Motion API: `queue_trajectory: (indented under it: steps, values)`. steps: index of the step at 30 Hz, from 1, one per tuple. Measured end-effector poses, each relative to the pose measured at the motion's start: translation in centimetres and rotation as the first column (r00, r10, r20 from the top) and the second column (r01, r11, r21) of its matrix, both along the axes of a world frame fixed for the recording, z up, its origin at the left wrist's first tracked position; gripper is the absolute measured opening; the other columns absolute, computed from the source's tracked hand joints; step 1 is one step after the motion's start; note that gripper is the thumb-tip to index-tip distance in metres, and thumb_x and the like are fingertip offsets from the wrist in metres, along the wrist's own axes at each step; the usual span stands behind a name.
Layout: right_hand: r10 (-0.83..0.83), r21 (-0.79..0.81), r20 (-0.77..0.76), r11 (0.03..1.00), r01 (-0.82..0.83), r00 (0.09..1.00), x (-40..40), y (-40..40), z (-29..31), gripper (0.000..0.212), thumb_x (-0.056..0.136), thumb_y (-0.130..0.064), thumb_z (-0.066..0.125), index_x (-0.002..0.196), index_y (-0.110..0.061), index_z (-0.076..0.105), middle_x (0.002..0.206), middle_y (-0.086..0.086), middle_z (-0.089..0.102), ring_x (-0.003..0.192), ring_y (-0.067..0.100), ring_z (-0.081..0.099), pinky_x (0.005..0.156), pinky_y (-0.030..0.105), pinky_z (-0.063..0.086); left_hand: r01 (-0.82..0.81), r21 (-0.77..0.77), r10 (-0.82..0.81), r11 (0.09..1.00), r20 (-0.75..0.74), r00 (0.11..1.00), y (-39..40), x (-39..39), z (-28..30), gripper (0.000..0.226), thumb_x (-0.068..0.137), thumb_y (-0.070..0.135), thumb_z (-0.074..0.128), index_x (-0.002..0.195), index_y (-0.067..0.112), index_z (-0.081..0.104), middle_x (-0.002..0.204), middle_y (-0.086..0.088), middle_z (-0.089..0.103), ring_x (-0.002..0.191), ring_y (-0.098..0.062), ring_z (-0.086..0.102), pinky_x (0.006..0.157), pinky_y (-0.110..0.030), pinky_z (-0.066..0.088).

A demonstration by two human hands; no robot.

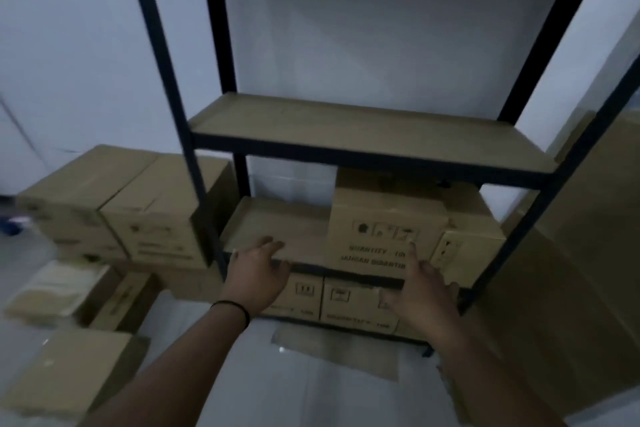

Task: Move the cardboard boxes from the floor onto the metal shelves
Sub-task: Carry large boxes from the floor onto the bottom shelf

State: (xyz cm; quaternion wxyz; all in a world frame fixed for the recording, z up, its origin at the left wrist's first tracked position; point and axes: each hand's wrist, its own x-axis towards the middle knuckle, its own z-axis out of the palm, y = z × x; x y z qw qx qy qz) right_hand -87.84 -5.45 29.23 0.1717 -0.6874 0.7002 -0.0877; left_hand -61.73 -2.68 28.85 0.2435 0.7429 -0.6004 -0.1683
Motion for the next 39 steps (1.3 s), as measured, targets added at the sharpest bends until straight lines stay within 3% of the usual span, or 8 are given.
queue_trajectory:
  steps: [3, 6, 13, 19, 29, 39]
  values:
    - [0.051, 0.025, 0.01, 0.998, -0.052, 0.999, 1.9, 3.4, -0.7, 0.106, 0.083, -0.059, 0.059, 0.151, -0.026, -0.015, 0.154, 0.005, 0.025, 0.14, 0.028, 0.024, 0.115, 0.056, 0.017, -0.049, -0.016, 0.05, 0.999, 0.016, 0.999, 5.3, 1.4, -0.2, 0.042, 0.087, 0.042, 0.052, 0.122, 0.022, 0.063, 0.13, 0.005, 0.055, 0.116, -0.02, 0.055, 0.102, -0.039, 0.043]
    - [0.125, 0.069, 0.015, 0.99, -0.126, 0.992, 4.8, 6.4, -0.7, 0.108, 0.083, -0.061, 0.059, 0.151, -0.026, -0.016, 0.155, 0.007, 0.022, 0.141, 0.028, 0.023, 0.115, 0.051, 0.022, -0.137, -0.015, 0.138, 0.99, 0.076, 0.988, 10.2, 3.5, 0.0, 0.036, 0.094, 0.036, 0.054, 0.127, 0.022, 0.06, 0.137, 0.004, 0.052, 0.122, -0.017, 0.05, 0.105, -0.033, 0.036]
    - [0.26, 0.093, 0.007, 0.961, -0.26, 0.966, 13.4, 10.6, -0.4, 0.109, 0.082, -0.064, 0.058, 0.151, -0.027, -0.017, 0.159, 0.004, 0.016, 0.143, 0.027, 0.021, 0.116, 0.053, 0.017, -0.273, 0.015, 0.27, 0.962, 0.111, 0.956, 17.4, 11.8, -1.0, 0.041, 0.092, 0.042, 0.055, 0.128, 0.024, 0.06, 0.14, 0.002, 0.052, 0.125, -0.018, 0.049, 0.107, -0.045, 0.038]
    - [0.343, 0.129, 0.072, 0.928, -0.349, 0.937, 24.1, 13.1, -0.8, 0.108, 0.082, -0.064, 0.058, 0.151, -0.029, -0.017, 0.159, 0.005, 0.018, 0.144, 0.029, 0.02, 0.116, 0.05, 0.02, -0.37, 0.028, 0.366, 0.928, 0.108, 0.925, 23.1, 21.3, -1.2, 0.041, 0.091, 0.042, 0.056, 0.127, 0.023, 0.061, 0.139, 0.004, 0.052, 0.124, -0.018, 0.051, 0.105, -0.04, 0.04]
    - [0.396, 0.133, 0.101, 0.904, -0.407, 0.912, 41.7, 17.3, -1.4, 0.098, 0.088, -0.062, 0.052, 0.152, -0.029, -0.014, 0.154, 0.003, 0.027, 0.138, 0.025, 0.03, 0.113, 0.047, 0.026, -0.447, -0.006, 0.445, 0.895, 0.095, 0.89, 29.1, 38.3, -0.5, 0.039, 0.091, 0.039, 0.057, 0.127, 0.023, 0.061, 0.135, 0.002, 0.055, 0.123, -0.017, 0.051, 0.106, -0.04, 0.038]
    - [0.377, 0.153, 0.158, 0.904, -0.4, 0.913, 49.9, 15.1, -3.0, 0.095, 0.087, -0.059, 0.052, 0.153, -0.028, -0.009, 0.155, 0.004, 0.024, 0.139, 0.025, 0.029, 0.111, 0.051, 0.03, -0.478, -0.014, 0.477, 0.878, 0.071, 0.876, 28.0, 46.8, -0.8, 0.037, 0.091, 0.036, 0.058, 0.125, 0.021, 0.062, 0.133, 0.002, 0.056, 0.122, -0.016, 0.05, 0.104, -0.035, 0.037]
